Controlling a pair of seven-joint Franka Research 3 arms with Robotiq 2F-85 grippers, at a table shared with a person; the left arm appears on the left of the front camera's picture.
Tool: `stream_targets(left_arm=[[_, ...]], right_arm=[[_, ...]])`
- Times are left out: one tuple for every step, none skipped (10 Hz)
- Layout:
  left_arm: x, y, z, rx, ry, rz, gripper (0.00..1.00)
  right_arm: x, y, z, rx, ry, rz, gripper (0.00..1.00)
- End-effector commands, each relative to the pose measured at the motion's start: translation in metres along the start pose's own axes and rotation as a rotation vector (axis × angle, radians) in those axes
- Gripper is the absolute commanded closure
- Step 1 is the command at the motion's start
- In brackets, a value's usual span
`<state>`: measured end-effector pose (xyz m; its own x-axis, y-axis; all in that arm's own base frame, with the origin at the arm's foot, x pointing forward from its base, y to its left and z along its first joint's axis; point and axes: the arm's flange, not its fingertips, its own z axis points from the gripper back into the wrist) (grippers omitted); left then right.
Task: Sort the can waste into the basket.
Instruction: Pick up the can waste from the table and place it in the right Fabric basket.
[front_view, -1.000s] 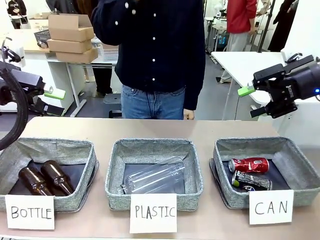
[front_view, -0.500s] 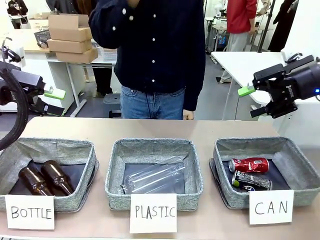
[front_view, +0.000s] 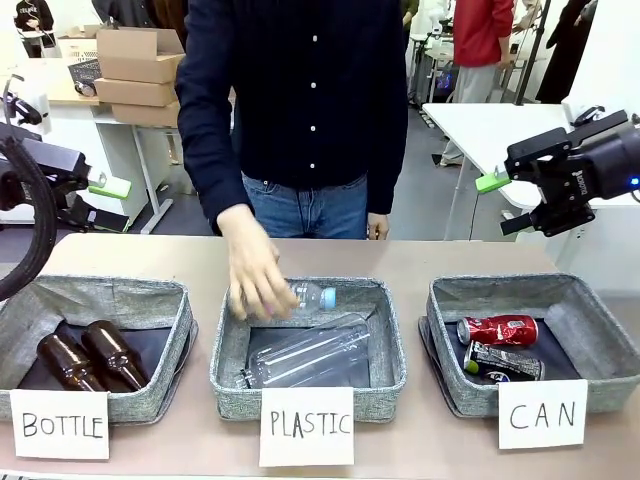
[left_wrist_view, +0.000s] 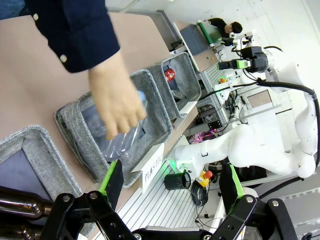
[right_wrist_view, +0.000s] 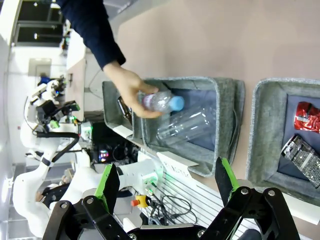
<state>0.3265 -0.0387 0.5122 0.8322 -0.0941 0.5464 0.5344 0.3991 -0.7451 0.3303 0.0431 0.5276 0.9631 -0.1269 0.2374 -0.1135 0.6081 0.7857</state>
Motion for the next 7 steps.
stream_targets(left_arm=[[0.0003,0.0002,0.0007,-0.006,-0.007,-0.005,0.00],[0.0003,0.0002,0.0007,-0.006,-0.007,-0.005,0.00],[0.0003,0.0002,0.0007,-0.006,-0.007,-0.005,0.00],[0.0003,0.0002,0.0007,-0.006,-0.007,-0.005,0.00],[0.0003,0.0002,0.0007,-0.006,-0.007,-0.005,0.00],[0.0003,0.0002,0.0007,-0.006,-0.007,-0.005,0.00],[0.0003,0.0002,0.0007,-0.006,-0.007,-0.005,0.00]], right_arm=[[0.0019,0.0003,0.0022,0.003,0.004,0.030,0.00],[0.0019,0.0003,0.0022,0.003,0.004,0.030,0.00],[0.0019,0.0003,0.0022,0.003,0.004,0.030,0.00],[0.0019,0.0003,0.0022,0.003,0.004,0.030,0.00],[0.0019,0.0003,0.0022,0.003,0.004,0.030,0.00],[0.0019,0.0003,0.0022,0.003,0.004,0.030,0.00],[0.0019,0.0003,0.0022,0.003,0.004,0.030,0.00]])
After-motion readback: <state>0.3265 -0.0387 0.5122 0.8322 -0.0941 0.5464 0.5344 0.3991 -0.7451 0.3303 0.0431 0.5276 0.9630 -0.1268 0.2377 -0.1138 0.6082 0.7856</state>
